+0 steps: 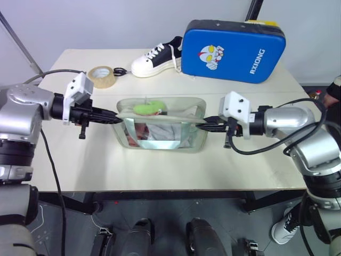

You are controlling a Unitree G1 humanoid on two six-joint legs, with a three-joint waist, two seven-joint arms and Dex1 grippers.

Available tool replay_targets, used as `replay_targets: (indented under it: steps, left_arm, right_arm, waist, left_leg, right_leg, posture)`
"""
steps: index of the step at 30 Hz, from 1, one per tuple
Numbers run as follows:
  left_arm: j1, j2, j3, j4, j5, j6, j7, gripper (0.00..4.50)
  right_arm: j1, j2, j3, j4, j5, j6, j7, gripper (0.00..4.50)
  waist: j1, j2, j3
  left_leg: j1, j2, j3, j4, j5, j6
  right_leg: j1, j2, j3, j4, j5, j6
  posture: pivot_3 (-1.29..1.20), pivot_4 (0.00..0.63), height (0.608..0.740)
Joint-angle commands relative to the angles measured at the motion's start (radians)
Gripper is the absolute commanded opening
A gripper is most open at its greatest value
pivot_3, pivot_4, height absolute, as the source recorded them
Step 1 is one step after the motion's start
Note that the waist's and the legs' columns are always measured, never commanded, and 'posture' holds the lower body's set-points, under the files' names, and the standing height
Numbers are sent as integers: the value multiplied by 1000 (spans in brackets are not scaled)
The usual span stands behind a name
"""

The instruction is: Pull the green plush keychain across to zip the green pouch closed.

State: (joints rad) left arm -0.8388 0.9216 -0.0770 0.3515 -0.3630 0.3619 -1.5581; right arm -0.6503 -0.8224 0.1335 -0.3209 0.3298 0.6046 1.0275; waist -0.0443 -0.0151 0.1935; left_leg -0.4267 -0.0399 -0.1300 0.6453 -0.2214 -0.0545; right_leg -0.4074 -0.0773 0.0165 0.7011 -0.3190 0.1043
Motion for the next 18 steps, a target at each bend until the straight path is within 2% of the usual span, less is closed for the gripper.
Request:
replay_targets:
  steps: [1, 4, 8, 9, 12, 18]
  left_arm:
    - [-8, -8, 24, -19, 12, -16, 28, 0]
    - [-11, -18, 26, -18, 18, -13, 46, 0]
    - [-15, -23, 25, -14, 23, -17, 43, 0]
    - [-16, -24, 24, -11, 25, -19, 43, 0]
    - [-21, -31, 24, -1, 32, -23, 44, 0]
    - [-23, -45, 23, -3, 42, -27, 47, 0]
  right_arm:
    - [-33, -6, -43, -33, 47, 31, 15, 765]
    - [-43, -17, -67, -62, 102, 72, 35, 2011]
    - [-87, -51, -136, -78, 215, 131, 94, 4116]
    - [-136, -30, -155, -57, 236, 150, 68, 4431]
    - [-277, 66, -113, -14, 234, 158, 1, 4431]
    - [-433, 277, 85, 118, 88, 138, -119, 4431]
  waist:
    - [0, 0, 0]
    - [0, 0, 0]
    - [1, 0, 0]
    - [1, 0, 0]
    - [-5, 1, 0]
    - [-2, 1, 0]
  left_leg:
    - [0, 0, 0, 0, 0, 0]
    - [0, 0, 0, 0, 0, 0]
    - [0, 0, 0, 0, 0, 0]
    - [0, 0, 0, 0, 0, 0]
    - [1, 0, 1, 0, 0, 0]
    - [1, 1, 0, 0, 0, 0]
  right_leg:
    - [0, 0, 0, 0, 0, 0]
    - [0, 0, 0, 0, 0, 0]
    - [0, 0, 0, 0, 0, 0]
    - [0, 0, 0, 0, 0, 0]
    - [0, 0, 1, 0, 0, 0]
    - [0, 1, 0, 1, 0, -1]
  posture:
    - [0, 150, 695]
    - [0, 150, 695]
    - [0, 150, 695]
    - [0, 150, 695]
    - [0, 150, 695]
    - [0, 150, 695]
